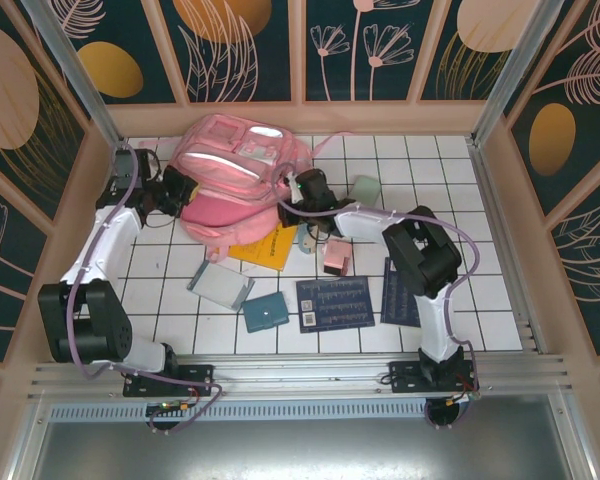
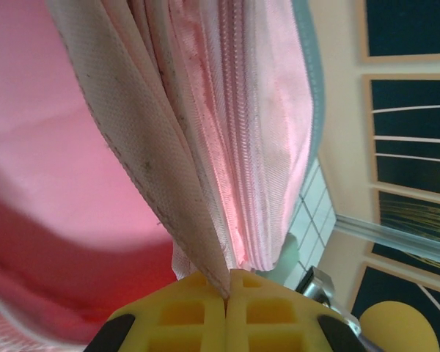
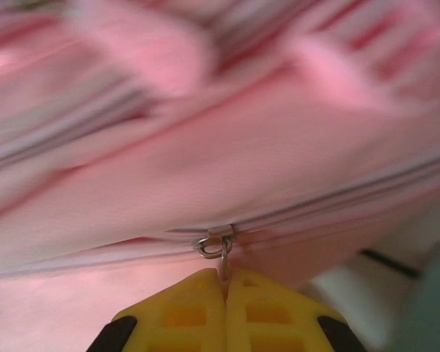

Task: Pack the student bag
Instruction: Open the student bag at the top-left of the table.

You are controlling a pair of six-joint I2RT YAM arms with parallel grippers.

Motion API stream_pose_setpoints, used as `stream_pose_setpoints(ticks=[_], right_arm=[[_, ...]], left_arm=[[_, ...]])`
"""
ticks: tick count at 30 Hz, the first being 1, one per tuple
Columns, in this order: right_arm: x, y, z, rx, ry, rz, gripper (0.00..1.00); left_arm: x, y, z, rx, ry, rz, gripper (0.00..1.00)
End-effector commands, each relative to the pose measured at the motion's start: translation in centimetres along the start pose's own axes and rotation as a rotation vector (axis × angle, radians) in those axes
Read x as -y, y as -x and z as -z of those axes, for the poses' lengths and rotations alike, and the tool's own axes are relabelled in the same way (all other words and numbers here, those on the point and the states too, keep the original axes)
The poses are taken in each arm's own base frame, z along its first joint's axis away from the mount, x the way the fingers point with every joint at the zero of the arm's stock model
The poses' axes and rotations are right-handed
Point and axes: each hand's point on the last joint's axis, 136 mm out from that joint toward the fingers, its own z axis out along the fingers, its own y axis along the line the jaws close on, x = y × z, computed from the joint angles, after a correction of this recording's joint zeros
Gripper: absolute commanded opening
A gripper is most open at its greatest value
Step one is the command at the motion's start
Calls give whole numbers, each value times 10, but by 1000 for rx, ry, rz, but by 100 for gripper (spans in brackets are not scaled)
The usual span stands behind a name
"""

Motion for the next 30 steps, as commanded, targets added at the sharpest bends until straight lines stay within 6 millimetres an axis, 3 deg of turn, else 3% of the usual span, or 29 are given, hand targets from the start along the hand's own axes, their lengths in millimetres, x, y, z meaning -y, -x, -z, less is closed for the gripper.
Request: stream_pose_setpoints(ticks=[1,3,6,9,14,17,20,24,30], right_arm=[[39,21,-6,-8,-52,-65,0],[45,35,-13,0,-62,-83,0],[73,60,-18,26,-104,-133,0],[77,81,-26,41,-101,-147,16],[64,126,-38,93,-60,-123,45],[38,155,-48,134,42,-116,50],[16,178,-45,179,92,-113,53],[28,177,-29,201,-53,-74,60],[51,155,6,160,-255,23,68]], left_arm=[[49,17,33,81,-129,-39,0],[54,17,36,85,-143,-39,0],[61,15,39,79,-173,-44,0],[65,12,44,77,-195,-49,0],[68,3,52,77,-249,-27,0],[71,-2,54,83,-293,-5,0],[80,-7,50,77,-329,-6,0],[93,-10,40,55,-390,29,0],[108,12,38,143,-432,116,0]])
